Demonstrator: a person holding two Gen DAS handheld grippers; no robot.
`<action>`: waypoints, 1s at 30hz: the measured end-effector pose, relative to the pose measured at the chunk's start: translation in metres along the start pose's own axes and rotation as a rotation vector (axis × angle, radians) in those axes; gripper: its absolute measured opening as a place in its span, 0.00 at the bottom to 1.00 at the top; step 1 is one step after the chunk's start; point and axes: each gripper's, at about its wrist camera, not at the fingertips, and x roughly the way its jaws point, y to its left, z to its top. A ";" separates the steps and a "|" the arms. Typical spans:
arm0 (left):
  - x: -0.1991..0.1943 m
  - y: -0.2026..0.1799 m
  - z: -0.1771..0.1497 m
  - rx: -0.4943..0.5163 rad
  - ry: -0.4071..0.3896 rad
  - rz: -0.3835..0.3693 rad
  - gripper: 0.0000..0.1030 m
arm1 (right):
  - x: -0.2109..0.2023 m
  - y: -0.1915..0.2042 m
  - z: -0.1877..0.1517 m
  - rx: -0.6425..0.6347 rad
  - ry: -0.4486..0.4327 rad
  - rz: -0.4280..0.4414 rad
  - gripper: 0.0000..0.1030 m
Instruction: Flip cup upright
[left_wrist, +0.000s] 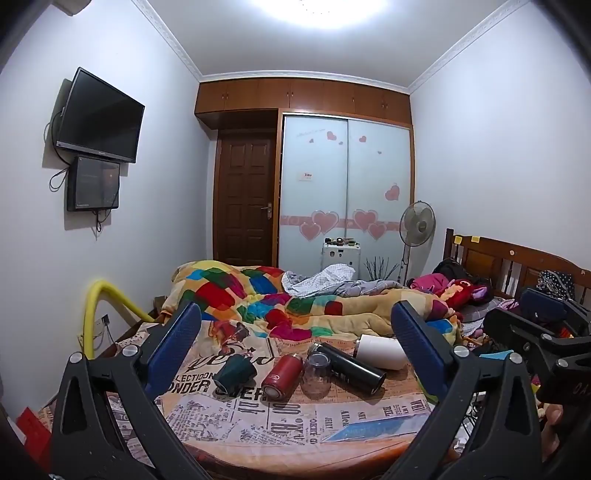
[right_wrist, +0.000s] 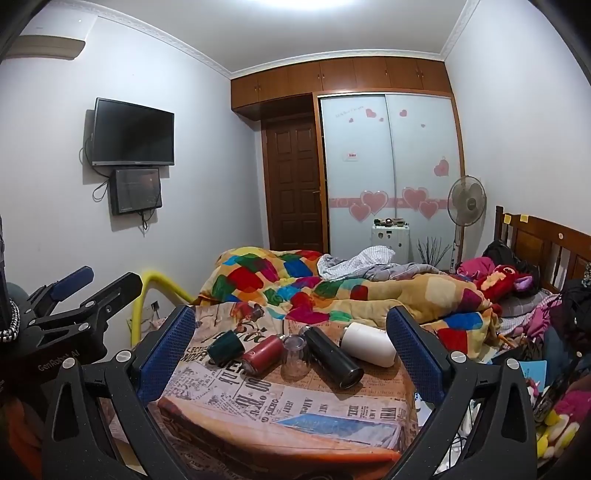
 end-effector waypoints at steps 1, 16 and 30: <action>0.001 0.000 0.000 0.001 -0.001 0.000 1.00 | 0.000 0.000 0.000 0.000 0.000 0.000 1.00; -0.001 0.001 0.002 0.002 -0.004 -0.003 1.00 | -0.002 0.000 0.001 -0.003 -0.003 -0.002 1.00; -0.002 -0.001 0.002 0.004 -0.007 -0.003 1.00 | -0.002 0.001 0.001 -0.005 -0.004 -0.003 1.00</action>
